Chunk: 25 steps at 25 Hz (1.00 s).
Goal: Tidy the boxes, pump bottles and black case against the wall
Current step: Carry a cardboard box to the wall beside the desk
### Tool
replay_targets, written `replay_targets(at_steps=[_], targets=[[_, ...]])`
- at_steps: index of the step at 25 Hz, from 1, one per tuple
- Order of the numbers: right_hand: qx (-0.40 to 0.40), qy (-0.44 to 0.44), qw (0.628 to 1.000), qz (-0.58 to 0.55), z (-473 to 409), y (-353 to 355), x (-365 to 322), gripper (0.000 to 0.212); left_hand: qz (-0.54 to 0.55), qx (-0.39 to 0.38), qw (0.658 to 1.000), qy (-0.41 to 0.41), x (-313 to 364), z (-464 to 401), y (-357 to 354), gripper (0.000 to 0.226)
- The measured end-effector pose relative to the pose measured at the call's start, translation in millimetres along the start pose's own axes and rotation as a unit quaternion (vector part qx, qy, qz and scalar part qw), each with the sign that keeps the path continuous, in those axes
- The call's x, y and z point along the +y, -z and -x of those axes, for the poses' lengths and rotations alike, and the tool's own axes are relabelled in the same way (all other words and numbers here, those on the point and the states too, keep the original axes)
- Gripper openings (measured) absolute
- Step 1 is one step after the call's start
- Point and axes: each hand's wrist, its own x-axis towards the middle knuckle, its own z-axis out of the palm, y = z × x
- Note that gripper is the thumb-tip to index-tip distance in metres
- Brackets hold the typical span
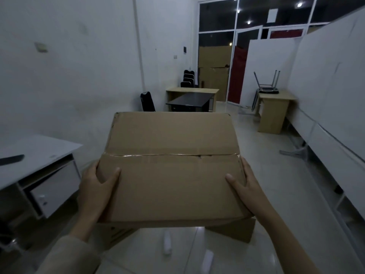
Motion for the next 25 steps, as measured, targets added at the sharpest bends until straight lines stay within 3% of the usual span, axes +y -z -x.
replay_targets(at_steps=[5, 10, 15, 25], targets=[[-0.018, 0.026, 0.999, -0.009, -106, -43, 12, 0.072, -0.017, 0.024, 1.000, 0.000, -20, -79, -38, 0.060], [-0.048, 0.039, 0.998, -0.020, -231, -88, 34, 0.071, -0.031, 0.047, 0.998, 0.018, -48, -167, -93, 0.075], [-0.110, 0.056, 0.992, -0.016, -363, -139, 38, 0.069, -0.062, 0.096, 0.992, 0.054, -80, -256, -138, 0.074], [-0.196, 0.077, 0.977, -0.019, -605, -316, 50, 0.071, -0.076, 0.156, 0.979, 0.110, -195, -469, -192, 0.068]])
